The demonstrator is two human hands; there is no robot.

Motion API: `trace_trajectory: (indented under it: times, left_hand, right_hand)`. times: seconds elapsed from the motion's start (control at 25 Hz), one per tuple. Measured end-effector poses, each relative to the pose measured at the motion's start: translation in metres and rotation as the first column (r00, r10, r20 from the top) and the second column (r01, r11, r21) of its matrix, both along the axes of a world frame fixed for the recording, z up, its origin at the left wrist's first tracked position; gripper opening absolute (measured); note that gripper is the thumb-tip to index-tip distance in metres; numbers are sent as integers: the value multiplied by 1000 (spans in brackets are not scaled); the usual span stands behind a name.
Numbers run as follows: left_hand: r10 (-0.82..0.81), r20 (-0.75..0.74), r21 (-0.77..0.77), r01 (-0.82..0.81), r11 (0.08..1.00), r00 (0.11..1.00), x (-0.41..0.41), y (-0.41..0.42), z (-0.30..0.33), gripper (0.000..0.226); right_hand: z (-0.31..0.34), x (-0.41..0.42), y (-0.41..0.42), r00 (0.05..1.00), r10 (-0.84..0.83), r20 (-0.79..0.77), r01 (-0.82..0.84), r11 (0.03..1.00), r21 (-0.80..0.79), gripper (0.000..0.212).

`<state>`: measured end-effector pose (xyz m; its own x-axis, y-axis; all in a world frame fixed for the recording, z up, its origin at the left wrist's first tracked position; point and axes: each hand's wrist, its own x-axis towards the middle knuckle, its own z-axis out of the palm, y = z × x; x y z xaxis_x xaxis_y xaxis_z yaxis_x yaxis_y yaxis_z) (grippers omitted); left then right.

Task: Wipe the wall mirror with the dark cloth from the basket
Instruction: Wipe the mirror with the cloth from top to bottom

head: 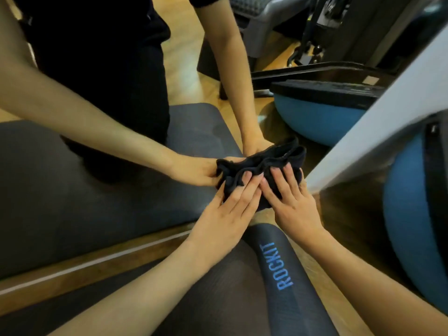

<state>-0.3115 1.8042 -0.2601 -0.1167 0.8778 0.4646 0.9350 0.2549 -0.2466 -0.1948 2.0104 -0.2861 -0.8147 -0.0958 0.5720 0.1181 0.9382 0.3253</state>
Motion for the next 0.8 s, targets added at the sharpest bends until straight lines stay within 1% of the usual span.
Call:
trace_trajectory:
  times: [0.12,0.24,0.28,0.36,0.4,0.44,0.52,0.6,0.64,0.8]
  left_hand:
    - [-8,-44,47,10,999,999,15,52,3,55]
    - [-5,-51,93,10,996,999,18,78,-5,63]
    - [-5,-64,95,11,995,998,17,80,-9,64]
    - [0,-87,100,9,995,996,15,79,-15,64]
    - [1,-97,105,9,994,995,13,80,-19,63]
    - [4,-108,114,8,993,994,13,81,-23,62]
    - [5,-123,123,10,992,992,12,84,-35,64]
    - [-5,-116,95,16,995,993,13,85,-50,71]
    - [-13,-108,65,20,998,994,13,83,-58,73]
    - [-15,-86,-115,5,993,996,10,69,-78,77]
  right_hand:
    - [6,16,36,997,-72,2,72,997,-42,80]
    - [1,20,52,997,-77,-3,77,991,-112,71]
    - [-3,18,53,998,-66,-15,63,989,-135,76]
    - [-11,11,50,997,-58,-60,46,981,-191,97]
    - [-16,8,49,995,-62,-82,43,976,-211,104]
    - [-22,6,47,993,-66,-101,42,974,-222,106]
    - [-35,6,41,990,-57,-131,25,971,-237,99]
    - [-49,7,34,988,-43,-147,2,963,-268,86]
    - [-57,7,31,988,-43,-150,-1,959,-285,84]
    - [-98,8,20,986,-129,-106,79,917,-391,94]
